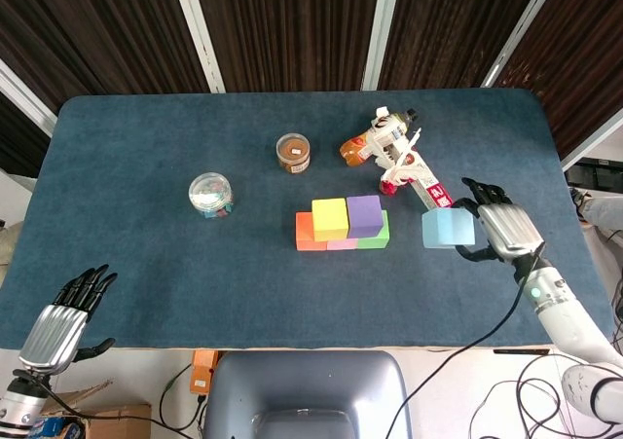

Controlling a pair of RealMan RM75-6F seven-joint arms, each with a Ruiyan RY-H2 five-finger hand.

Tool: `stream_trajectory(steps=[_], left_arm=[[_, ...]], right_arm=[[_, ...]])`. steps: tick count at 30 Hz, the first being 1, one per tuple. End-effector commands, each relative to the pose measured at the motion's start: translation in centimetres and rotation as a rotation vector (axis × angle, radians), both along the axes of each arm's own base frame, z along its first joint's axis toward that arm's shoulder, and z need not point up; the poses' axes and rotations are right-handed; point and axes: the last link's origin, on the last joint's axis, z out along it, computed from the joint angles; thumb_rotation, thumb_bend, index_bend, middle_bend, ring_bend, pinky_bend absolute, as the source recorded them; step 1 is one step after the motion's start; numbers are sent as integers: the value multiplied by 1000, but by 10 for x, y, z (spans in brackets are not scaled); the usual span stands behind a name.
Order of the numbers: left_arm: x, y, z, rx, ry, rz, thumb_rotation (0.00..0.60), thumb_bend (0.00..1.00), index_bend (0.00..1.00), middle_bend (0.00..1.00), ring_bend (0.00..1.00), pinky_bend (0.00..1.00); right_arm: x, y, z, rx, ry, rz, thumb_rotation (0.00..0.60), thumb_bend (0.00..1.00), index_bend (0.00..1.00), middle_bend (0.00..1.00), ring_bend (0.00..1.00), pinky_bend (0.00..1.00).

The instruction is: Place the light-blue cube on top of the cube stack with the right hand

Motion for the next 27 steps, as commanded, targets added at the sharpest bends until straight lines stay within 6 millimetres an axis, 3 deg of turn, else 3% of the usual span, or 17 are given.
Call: stream_trajectory(steps=[1,8,12,20,27], left_arm=[[-1,1,0,8,3,8,600,24,0,0,0,163],[-4,6,-3,10,18,31,600,29,0,0,0,163],[-5,8,-1,16,17,37,600,29,0,0,0,163],[-7,9,2,25,12,40,600,29,0,0,0,163],[-9,7,3,27,12,47,600,29,0,0,0,163]], right_arm=[[62,-25,11,9,53,55,600,236,348,9,0,0],[130,-52,-22,16,78,60,600,238,341,7,0,0],[153,-58,-43,16,84,47,600,238,341,7,0,0],[163,-66,-67,36,52,6,600,238,349,5,0,0],[161,-67,-64,44,53,5,600,238,342,0,0,0]])
